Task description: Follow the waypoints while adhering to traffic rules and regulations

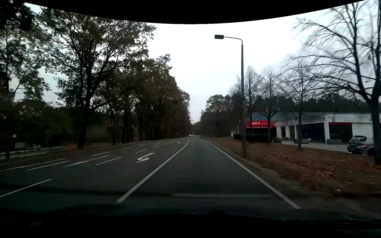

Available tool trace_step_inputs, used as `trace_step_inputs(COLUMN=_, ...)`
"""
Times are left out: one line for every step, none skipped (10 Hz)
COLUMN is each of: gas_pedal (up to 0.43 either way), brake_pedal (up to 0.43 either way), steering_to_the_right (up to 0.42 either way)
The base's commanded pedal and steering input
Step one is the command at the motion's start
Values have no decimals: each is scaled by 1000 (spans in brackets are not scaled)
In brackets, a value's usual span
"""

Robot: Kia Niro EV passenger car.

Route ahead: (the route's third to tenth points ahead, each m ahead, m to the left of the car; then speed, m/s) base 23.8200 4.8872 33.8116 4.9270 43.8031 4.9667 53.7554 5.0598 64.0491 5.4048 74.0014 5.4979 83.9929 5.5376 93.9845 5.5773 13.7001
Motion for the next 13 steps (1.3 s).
trace_step_inputs(gas_pedal=220, brake_pedal=0, steering_to_the_right=-7)
trace_step_inputs(gas_pedal=220, brake_pedal=0, steering_to_the_right=-7)
trace_step_inputs(gas_pedal=220, brake_pedal=0, steering_to_the_right=-6)
trace_step_inputs(gas_pedal=220, brake_pedal=0, steering_to_the_right=-6)
trace_step_inputs(gas_pedal=220, brake_pedal=0, steering_to_the_right=-6)
trace_step_inputs(gas_pedal=220, brake_pedal=0, steering_to_the_right=-6)
trace_step_inputs(gas_pedal=209, brake_pedal=0, steering_to_the_right=-6)
trace_step_inputs(gas_pedal=209, brake_pedal=0, steering_to_the_right=-5)
trace_step_inputs(gas_pedal=197, brake_pedal=0, steering_to_the_right=-5)
trace_step_inputs(gas_pedal=197, brake_pedal=0, steering_to_the_right=-6)
trace_step_inputs(gas_pedal=197, brake_pedal=0, steering_to_the_right=-6)
trace_step_inputs(gas_pedal=197, brake_pedal=0, steering_to_the_right=-6)
trace_step_inputs(gas_pedal=197, brake_pedal=0, steering_to_the_right=-5)
